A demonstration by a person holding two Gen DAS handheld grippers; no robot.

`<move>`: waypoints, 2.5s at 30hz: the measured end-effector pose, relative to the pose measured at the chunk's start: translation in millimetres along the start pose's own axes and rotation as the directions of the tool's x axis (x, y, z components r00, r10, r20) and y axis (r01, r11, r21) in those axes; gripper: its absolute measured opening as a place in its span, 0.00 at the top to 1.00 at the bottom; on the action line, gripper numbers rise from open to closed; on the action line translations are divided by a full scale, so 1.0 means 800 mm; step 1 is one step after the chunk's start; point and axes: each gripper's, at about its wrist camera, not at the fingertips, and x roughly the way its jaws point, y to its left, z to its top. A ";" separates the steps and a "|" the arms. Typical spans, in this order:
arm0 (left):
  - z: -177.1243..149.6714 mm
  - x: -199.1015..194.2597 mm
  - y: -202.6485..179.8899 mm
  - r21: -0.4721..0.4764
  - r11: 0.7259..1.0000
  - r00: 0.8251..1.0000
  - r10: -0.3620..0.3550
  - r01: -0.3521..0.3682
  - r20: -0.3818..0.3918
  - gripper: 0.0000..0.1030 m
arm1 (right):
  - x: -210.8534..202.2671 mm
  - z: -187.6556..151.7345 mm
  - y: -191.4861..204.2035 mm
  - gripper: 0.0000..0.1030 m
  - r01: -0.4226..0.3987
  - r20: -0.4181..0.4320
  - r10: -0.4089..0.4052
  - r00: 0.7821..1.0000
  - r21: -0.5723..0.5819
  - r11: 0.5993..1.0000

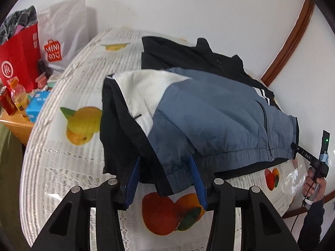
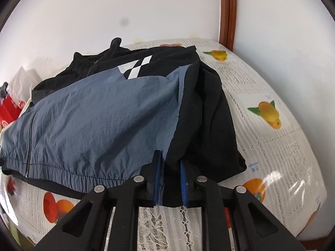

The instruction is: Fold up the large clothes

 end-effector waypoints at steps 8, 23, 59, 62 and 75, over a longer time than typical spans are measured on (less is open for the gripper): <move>0.014 -0.041 -0.014 0.040 0.999 0.994 -0.026 0.022 0.103 0.82 | -0.043 0.025 -0.004 0.92 -0.057 0.070 0.057 0.996 0.002 0.998; 0.103 -0.036 -0.038 0.032 0.999 0.974 -0.018 0.011 0.225 0.86 | -0.055 0.113 -0.012 0.93 -0.121 0.200 0.111 0.973 0.038 0.992; 0.104 0.016 -0.044 0.064 0.998 0.992 0.007 -0.016 0.128 0.44 | 0.000 0.114 0.019 0.50 -0.042 0.072 0.045 0.996 -0.050 0.998; 0.085 0.020 -0.047 0.084 0.996 0.996 0.011 -0.019 0.094 0.44 | 0.005 0.099 0.034 0.54 -0.097 0.029 0.100 0.995 -0.081 0.992; 0.093 0.083 -0.085 0.231 0.959 0.987 0.152 -0.162 0.060 0.44 | 0.092 0.092 0.091 0.86 -0.039 -0.108 0.024 0.994 -0.141 0.989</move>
